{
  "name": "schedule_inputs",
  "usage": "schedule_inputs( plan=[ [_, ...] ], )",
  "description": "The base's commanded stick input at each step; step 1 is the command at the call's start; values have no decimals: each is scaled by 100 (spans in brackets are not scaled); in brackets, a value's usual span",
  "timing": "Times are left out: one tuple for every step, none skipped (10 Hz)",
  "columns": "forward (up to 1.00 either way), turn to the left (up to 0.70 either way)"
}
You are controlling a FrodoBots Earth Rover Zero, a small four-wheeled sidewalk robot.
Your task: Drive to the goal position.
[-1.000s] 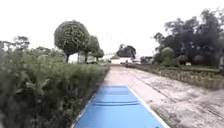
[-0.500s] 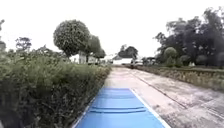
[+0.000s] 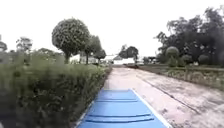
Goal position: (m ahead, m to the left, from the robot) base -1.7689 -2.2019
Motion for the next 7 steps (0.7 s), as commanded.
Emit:
schedule_inputs(
  plan=[
    [50, -47],
    [50, -23],
    [50, 0],
    [50, 0],
    [50, 0],
    [50, 0],
    [50, 0]
  ],
)
